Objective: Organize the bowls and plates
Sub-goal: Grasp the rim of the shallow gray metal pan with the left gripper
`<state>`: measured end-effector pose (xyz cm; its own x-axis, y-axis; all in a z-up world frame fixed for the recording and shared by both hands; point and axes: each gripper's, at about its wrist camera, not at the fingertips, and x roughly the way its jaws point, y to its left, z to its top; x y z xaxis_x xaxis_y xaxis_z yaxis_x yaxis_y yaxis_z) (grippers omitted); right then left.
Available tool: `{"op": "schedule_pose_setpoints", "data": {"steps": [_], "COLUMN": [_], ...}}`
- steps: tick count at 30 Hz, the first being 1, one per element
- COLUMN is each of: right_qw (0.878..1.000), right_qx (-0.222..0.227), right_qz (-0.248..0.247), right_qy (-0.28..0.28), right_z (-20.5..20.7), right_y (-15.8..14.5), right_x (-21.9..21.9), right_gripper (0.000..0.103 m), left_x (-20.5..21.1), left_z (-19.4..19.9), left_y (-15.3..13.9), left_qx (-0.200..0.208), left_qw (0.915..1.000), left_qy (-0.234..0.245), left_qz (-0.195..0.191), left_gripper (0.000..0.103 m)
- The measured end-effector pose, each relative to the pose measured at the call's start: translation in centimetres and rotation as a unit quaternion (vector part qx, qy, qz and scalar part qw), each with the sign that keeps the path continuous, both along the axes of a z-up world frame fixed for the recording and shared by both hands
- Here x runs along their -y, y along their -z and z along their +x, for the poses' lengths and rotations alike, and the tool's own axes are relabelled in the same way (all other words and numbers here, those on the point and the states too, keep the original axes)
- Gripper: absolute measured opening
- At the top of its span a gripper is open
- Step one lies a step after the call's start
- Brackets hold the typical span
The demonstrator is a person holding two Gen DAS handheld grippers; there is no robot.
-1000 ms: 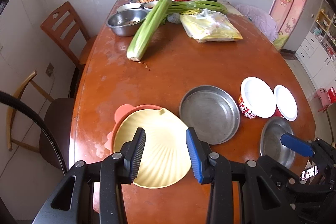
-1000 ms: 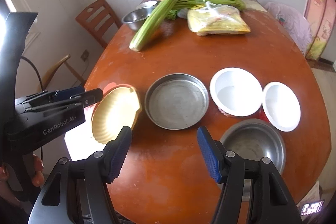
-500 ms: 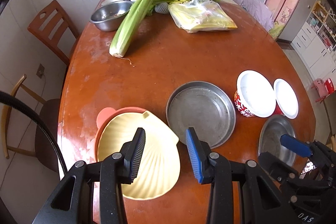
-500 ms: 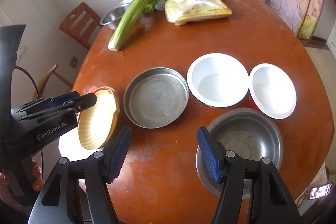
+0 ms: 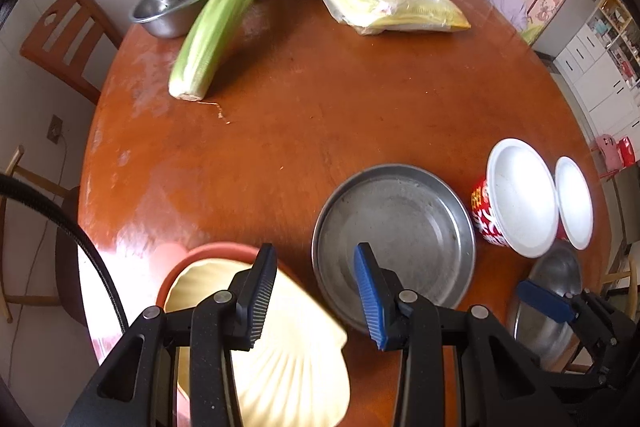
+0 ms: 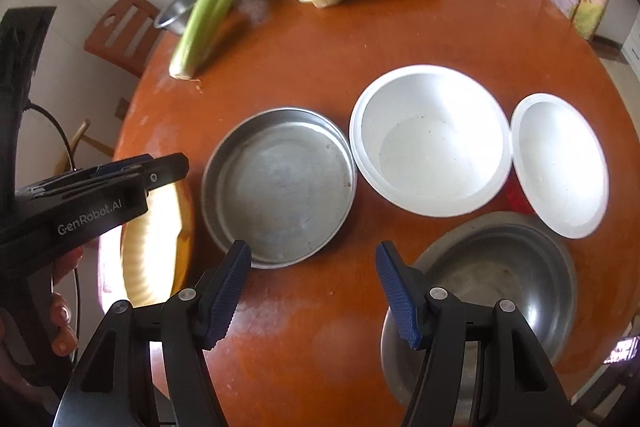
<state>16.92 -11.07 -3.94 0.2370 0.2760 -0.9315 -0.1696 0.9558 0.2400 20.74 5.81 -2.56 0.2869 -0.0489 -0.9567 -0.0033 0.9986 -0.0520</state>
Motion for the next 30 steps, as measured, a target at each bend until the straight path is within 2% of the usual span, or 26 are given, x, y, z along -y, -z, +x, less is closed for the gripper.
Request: {"op": "schedule_pose_setpoints", "data": {"steps": [6, 11, 17, 22, 24, 27, 30], "right_qw": [1.000, 0.999, 0.999, 0.997, 0.997, 0.995, 0.995], "right_qx": [-0.014, -0.021, -0.027, -0.039, -0.046, -0.059, -0.053], "right_qz": [-0.011, -0.022, -0.039, -0.058, -0.066, -0.071, -0.081], "right_qy": [-0.005, -0.010, -0.016, -0.020, -0.023, -0.025, -0.035], "right_z": [1.2, 2.0, 3.0, 3.4, 3.6, 3.7, 3.8], "right_y": [1.2, 2.1, 2.9, 3.7, 4.1, 4.8, 4.8], "right_x": [-0.8, -1.5, -2.1, -2.4, -2.5, -2.9, -3.5], "right_gripper": [0.067, 0.066, 0.066, 0.060, 0.060, 0.057, 0.054], "left_x": [0.0, 0.5, 0.6, 0.6, 0.7, 0.9, 1.1], "left_z": [1.9, 3.0, 3.4, 3.5, 3.6, 4.0, 4.0], "left_y": [1.7, 3.0, 4.0, 5.0, 5.4, 6.3, 6.8], "left_qx": [-0.019, -0.030, -0.038, -0.049, -0.051, -0.061, -0.063], "left_qw": [0.9998, 0.9991, 0.9988, 0.9982, 0.9980, 0.9976, 0.9975], "left_qy": [0.010, 0.023, 0.024, 0.029, 0.030, 0.030, 0.030], "left_qz": [-0.005, 0.017, 0.017, 0.019, 0.022, 0.014, 0.009], "left_gripper": [0.040, 0.040, 0.040, 0.039, 0.038, 0.030, 0.021]}}
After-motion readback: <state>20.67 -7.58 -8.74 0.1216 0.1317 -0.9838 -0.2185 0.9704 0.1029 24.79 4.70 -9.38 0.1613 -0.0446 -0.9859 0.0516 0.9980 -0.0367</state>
